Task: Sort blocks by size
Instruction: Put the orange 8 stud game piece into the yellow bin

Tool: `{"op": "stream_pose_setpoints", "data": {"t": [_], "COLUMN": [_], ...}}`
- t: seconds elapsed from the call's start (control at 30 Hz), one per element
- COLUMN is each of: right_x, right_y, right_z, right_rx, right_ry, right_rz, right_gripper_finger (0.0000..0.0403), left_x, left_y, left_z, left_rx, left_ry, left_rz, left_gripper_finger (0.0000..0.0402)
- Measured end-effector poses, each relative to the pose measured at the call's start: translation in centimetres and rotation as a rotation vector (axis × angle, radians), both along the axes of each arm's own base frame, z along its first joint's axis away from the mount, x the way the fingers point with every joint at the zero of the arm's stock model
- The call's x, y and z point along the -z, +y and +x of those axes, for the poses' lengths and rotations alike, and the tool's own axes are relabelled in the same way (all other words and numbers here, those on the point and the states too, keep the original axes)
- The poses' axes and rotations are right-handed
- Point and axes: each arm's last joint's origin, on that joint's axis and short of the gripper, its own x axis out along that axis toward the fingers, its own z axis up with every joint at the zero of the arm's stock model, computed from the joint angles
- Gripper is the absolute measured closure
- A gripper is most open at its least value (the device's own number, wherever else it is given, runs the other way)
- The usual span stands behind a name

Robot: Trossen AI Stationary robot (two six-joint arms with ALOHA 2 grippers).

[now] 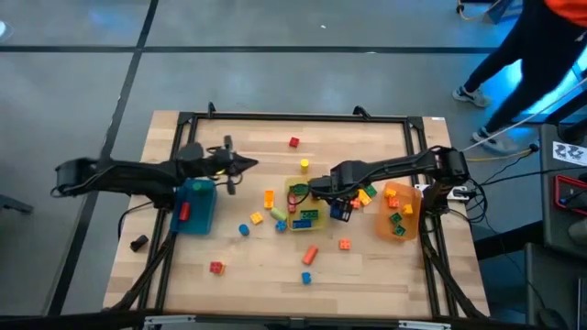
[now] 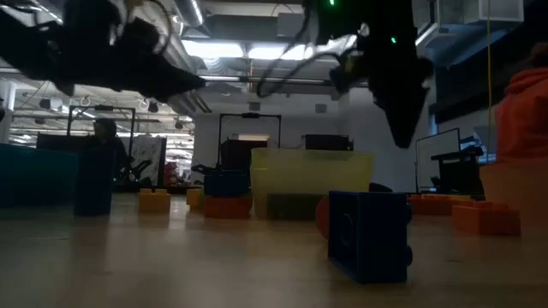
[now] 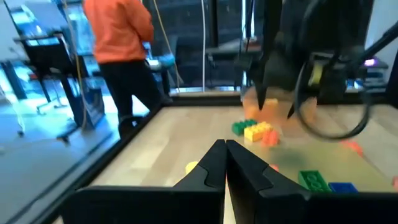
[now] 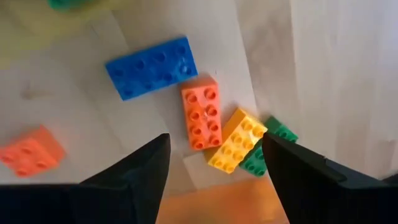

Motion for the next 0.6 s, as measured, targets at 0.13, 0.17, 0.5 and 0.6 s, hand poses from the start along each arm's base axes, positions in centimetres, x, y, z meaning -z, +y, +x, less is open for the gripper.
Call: {"op": "stream_pose_setpoints", "data": {"t": [0.13,0.17,0.5,0.6], "right_x": [2.1,2.6,6.0,6.6], "right_y": [-0.2,-0.3,-2.1,-2.9], "right_z": [-0.4,-0.4,-1.1,-1.4], "right_rx": [-0.028,-0.036,-0.032,-0.025], "right_ry": [0.01,0.002,-0.033,-0.036], "right_rz": [0.023,0.037,0.061,0.061], "right_gripper_finger": [0.0146,0.0146,0.0146,0.0146], "left_x": [-0.3,-0.3,-0.5,-0.4], "left_y": [-0.4,-0.5,-0.9,-1.0], "left_z": [-1.8,-2.1,-4.3,-4.4], "left_rx": [-0.011,-0.014,-0.043,-0.043], "left_ry": [-0.074,-0.089,-0.108,-0.094], "left_rz": [0.027,0.034,0.046,0.039], "left_gripper_finger": [0.04,0.04,0.04,0.04]}}
